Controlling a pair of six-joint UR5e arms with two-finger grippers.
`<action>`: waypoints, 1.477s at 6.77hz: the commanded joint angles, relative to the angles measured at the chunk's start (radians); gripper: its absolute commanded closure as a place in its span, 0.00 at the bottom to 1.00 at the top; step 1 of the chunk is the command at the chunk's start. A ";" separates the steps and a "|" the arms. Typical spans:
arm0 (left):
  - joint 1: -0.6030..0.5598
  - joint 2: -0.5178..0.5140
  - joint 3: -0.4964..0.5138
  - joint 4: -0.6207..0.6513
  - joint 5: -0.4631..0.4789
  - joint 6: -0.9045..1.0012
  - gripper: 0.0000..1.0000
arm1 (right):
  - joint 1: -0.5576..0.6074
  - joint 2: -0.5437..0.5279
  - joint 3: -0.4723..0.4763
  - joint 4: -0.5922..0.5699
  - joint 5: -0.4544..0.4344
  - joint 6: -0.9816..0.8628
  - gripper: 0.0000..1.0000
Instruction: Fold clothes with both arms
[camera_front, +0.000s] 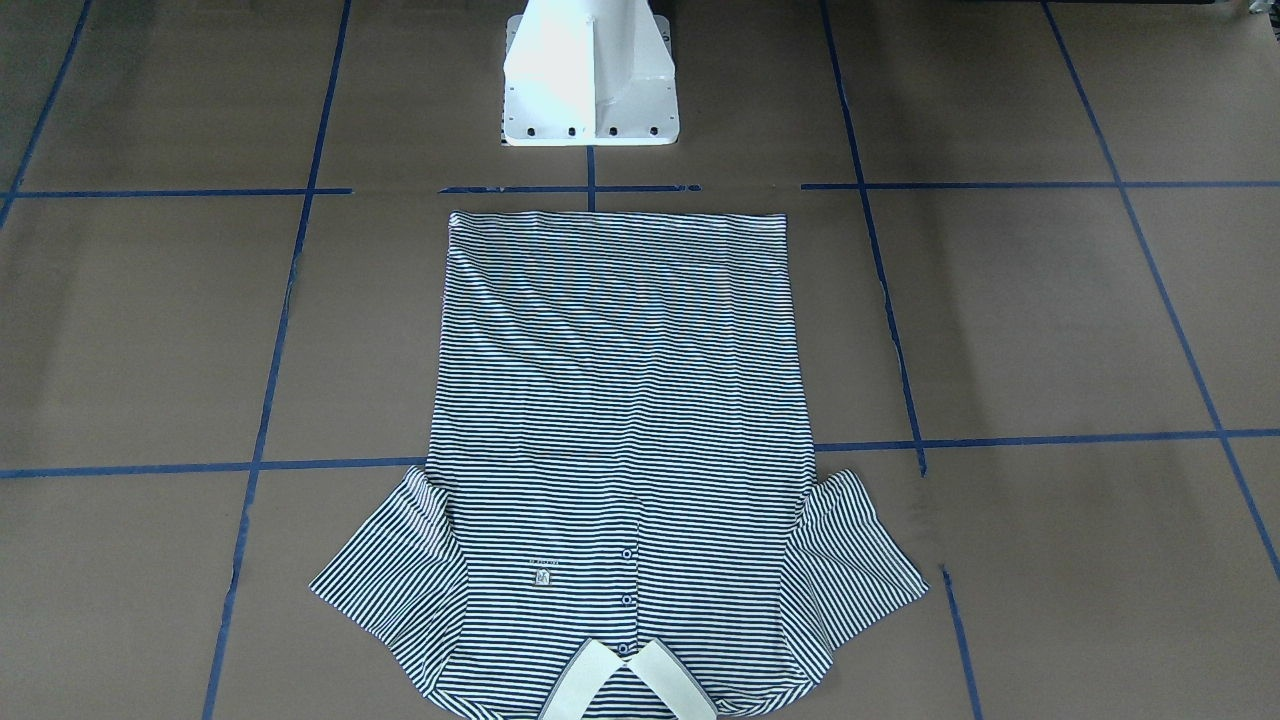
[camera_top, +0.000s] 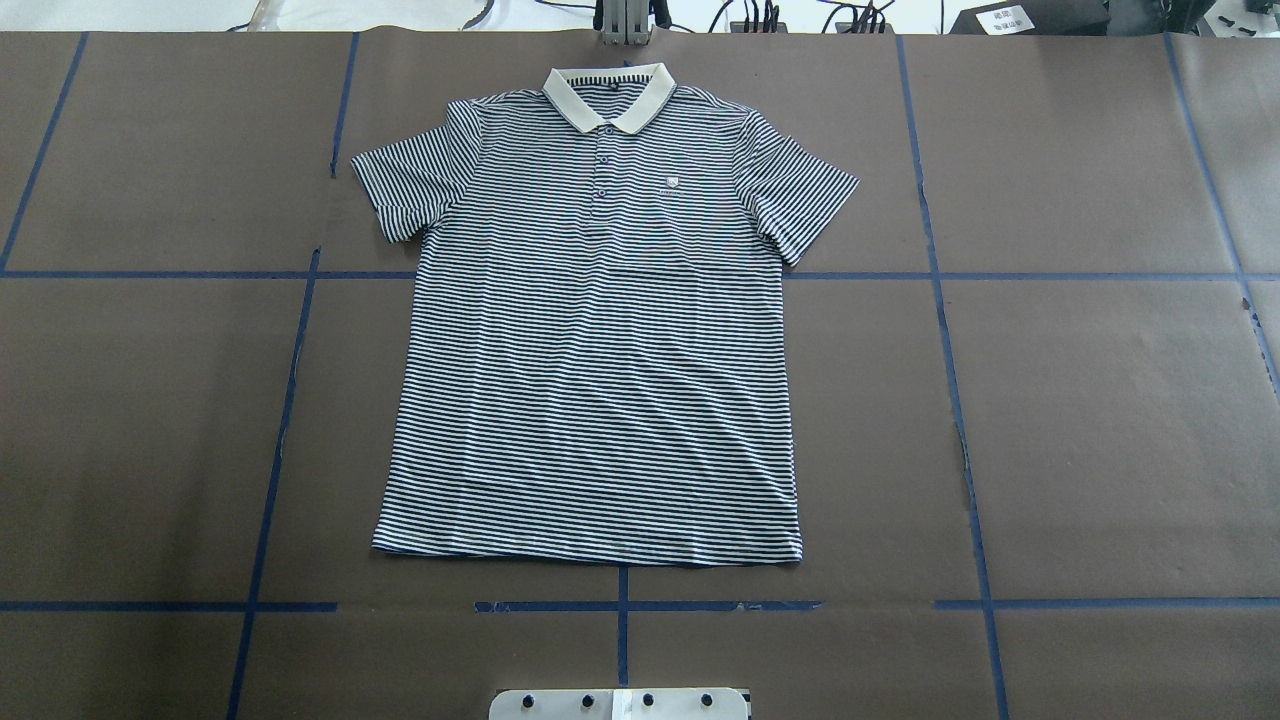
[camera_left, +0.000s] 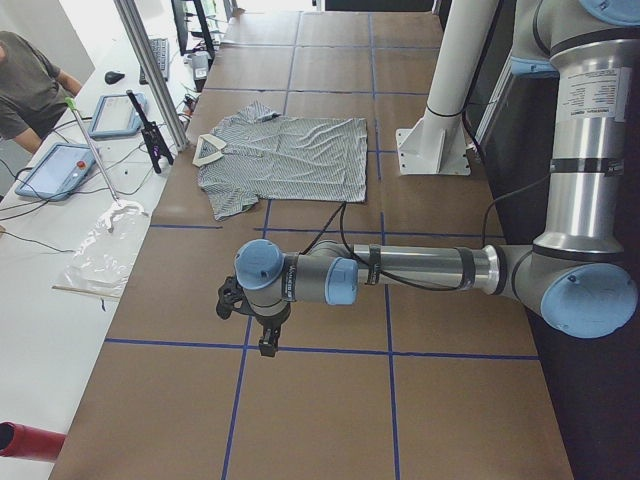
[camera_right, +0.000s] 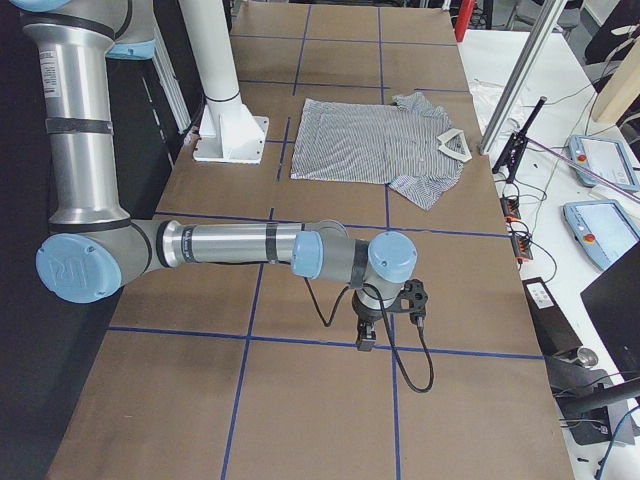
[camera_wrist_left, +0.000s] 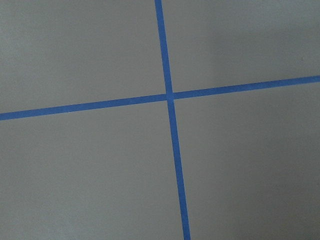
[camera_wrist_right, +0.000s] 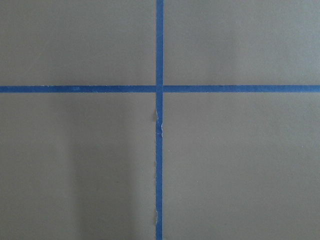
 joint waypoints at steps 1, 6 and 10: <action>0.000 0.000 -0.002 -0.002 0.000 0.000 0.00 | 0.000 0.009 0.005 0.011 -0.003 0.013 0.00; 0.011 -0.147 0.007 -0.177 0.003 0.003 0.00 | -0.083 0.035 0.007 0.340 0.067 0.032 0.00; 0.125 -0.220 0.125 -0.485 0.008 -0.138 0.00 | -0.355 0.305 -0.141 0.448 0.025 0.470 0.00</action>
